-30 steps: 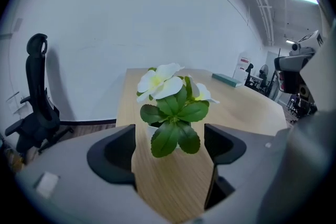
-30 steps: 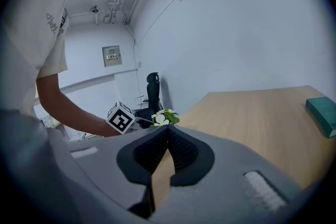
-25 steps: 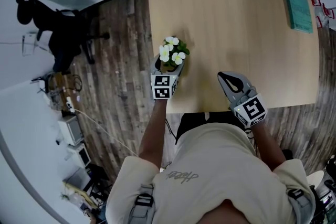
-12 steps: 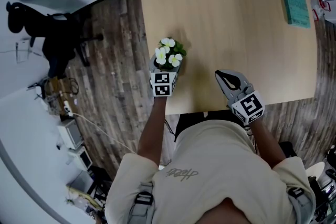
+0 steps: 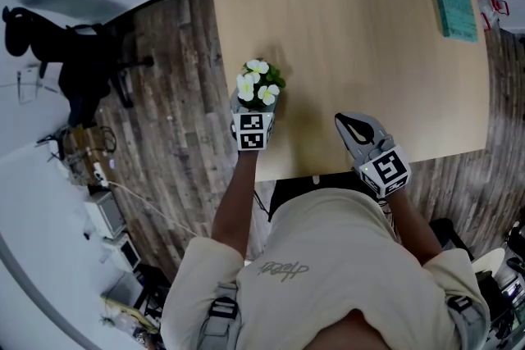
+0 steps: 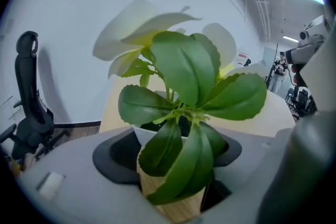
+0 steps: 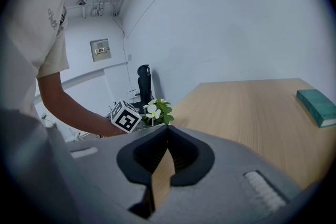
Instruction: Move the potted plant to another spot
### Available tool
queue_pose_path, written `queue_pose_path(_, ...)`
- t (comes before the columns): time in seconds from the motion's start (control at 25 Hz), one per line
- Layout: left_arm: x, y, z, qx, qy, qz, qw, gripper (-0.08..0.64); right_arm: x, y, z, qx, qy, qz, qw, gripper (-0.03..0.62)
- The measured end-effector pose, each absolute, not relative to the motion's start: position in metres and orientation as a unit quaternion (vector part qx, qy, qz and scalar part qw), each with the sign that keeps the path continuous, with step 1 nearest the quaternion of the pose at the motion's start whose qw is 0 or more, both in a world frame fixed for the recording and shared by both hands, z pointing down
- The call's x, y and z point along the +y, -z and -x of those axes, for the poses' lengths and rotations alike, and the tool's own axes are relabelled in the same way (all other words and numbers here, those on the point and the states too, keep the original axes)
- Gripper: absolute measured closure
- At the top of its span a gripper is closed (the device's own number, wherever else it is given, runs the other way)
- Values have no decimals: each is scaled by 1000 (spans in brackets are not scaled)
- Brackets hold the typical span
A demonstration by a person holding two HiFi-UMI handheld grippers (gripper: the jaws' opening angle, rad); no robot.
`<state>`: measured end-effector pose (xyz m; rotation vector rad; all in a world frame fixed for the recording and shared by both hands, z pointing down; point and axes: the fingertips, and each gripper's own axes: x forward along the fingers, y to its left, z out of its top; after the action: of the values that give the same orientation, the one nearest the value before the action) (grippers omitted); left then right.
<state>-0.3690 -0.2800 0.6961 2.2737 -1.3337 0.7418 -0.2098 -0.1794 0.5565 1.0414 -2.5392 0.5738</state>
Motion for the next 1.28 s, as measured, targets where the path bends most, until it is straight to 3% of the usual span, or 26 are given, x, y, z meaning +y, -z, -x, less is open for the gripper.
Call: queue_pose_path(1.28, -227, -596, 373, -440, -233, -851, 166, 202, -162, -510, 221, -894, -132, -408, 131, 589)
